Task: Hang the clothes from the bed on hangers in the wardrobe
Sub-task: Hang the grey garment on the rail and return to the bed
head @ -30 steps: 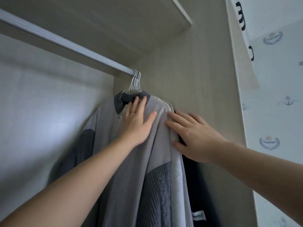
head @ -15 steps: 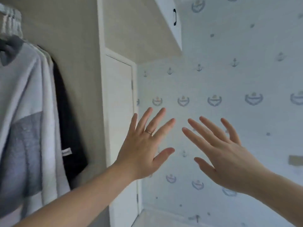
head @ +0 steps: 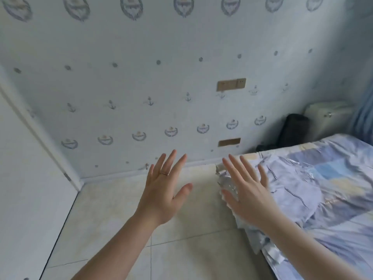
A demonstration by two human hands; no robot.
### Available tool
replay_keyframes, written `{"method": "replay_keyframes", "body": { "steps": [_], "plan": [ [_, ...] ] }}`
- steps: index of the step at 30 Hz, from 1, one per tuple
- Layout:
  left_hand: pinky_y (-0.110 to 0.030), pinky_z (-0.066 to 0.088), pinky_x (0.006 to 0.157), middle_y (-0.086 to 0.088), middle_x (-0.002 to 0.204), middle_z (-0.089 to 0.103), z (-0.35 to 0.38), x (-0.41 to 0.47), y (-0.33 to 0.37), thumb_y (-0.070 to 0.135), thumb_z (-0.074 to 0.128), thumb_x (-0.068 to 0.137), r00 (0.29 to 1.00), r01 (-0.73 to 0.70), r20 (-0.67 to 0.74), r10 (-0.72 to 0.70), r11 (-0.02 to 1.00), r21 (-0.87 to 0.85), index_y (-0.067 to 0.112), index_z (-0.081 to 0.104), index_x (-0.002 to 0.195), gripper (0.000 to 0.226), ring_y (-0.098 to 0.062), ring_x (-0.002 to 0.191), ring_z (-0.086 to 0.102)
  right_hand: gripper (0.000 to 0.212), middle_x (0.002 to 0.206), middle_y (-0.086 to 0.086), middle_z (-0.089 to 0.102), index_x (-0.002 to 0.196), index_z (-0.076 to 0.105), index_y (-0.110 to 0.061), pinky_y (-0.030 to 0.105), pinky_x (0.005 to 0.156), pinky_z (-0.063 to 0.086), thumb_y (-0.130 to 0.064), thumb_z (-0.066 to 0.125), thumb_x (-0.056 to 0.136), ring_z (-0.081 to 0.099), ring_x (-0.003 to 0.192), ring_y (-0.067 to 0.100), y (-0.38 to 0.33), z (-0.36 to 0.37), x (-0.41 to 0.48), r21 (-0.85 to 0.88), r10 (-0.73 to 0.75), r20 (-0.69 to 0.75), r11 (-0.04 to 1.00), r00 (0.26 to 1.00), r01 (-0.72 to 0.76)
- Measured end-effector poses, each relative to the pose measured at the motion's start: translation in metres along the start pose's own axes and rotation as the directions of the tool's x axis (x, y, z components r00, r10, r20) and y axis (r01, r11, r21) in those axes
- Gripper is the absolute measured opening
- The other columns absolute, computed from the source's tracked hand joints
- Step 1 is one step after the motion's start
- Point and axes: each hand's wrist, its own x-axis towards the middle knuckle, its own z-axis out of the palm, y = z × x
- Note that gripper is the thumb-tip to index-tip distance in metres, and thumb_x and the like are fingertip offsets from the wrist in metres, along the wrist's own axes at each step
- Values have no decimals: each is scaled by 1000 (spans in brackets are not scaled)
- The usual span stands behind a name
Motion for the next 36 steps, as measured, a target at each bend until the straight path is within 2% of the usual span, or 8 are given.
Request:
{"method": "replay_keyframes", "body": {
  "steps": [4, 8, 14, 17, 22, 27, 33, 36],
  "plan": [
    [-41, -5, 124, 21, 165, -7, 67, 47, -13, 69, 24, 89, 993, 19, 117, -8, 996, -86, 43, 12, 157, 73, -4, 150, -17, 73, 161, -19, -6, 154, -1, -38, 49, 119, -10, -49, 41, 96, -11, 150, 12, 40, 44, 6, 15, 207, 89, 978, 974, -209],
    [-43, -3, 124, 16, 166, -4, 123, 109, -34, 73, 24, 87, 956, 1, 291, 31, 994, -109, 42, 9, 157, 78, -7, 152, -14, 68, 163, -15, 0, 154, 2, -38, 45, 119, -12, -49, 39, 98, -8, 150, 13, 71, 76, 33, 17, 381, 125, 922, 916, -386],
    [-35, 0, 121, 17, 166, 3, 184, 193, -51, 77, 18, 82, 888, -103, 424, 180, 975, -198, 40, 14, 158, 84, -9, 153, -5, 69, 163, -15, -2, 155, 1, -38, 44, 120, -10, -49, 40, 99, -9, 150, 12, 116, 100, 71, 42, 631, 191, 760, 752, -649],
    [-37, 2, 123, 16, 166, 3, 212, 232, -46, 78, 18, 82, 848, -146, 472, 239, 964, -224, 41, 14, 157, 84, -5, 152, -7, 70, 163, -16, -1, 154, 0, -40, 43, 119, -10, -48, 42, 98, -8, 150, 12, 143, 110, 78, 32, 720, 195, 674, 666, -738],
    [-40, 5, 124, 15, 166, 6, 264, 293, -24, 79, 18, 79, 784, -175, 551, 287, 953, -247, 42, 17, 156, 86, -9, 153, -5, 71, 163, -15, 3, 154, 3, -39, 43, 120, -5, -48, 44, 97, -5, 150, 12, 195, 115, 88, 26, 825, 165, 544, 541, -838],
    [-38, 0, 124, 25, 162, 0, 317, 356, 13, 79, 18, 78, 716, -207, 615, 330, 942, -265, 46, 13, 155, 84, -5, 151, -9, 70, 163, -15, 2, 155, 3, -38, 45, 120, -3, -47, 42, 98, -4, 150, 13, 266, 115, 106, 42, 874, 155, 459, 460, -887],
    [-38, -1, 123, 18, 166, 0, 382, 436, 74, 62, 35, 98, 652, -257, 684, 327, 944, -206, 44, 11, 156, 66, -7, 152, -10, 69, 162, -14, 7, 155, 7, -35, 47, 120, 3, -47, 43, 98, 2, 151, 15, 386, 106, 128, 63, 912, 168, 370, 375, -927],
    [-42, 2, 124, 17, 166, -1, 414, 473, 103, 60, 35, 100, 614, -278, 719, 326, 942, -189, 43, 10, 157, 64, -6, 151, -12, 69, 162, -13, 8, 155, 8, -34, 48, 120, 4, -47, 43, 97, 4, 151, 16, 444, 98, 134, 59, 924, 188, 328, 333, -943]
  ]
}}
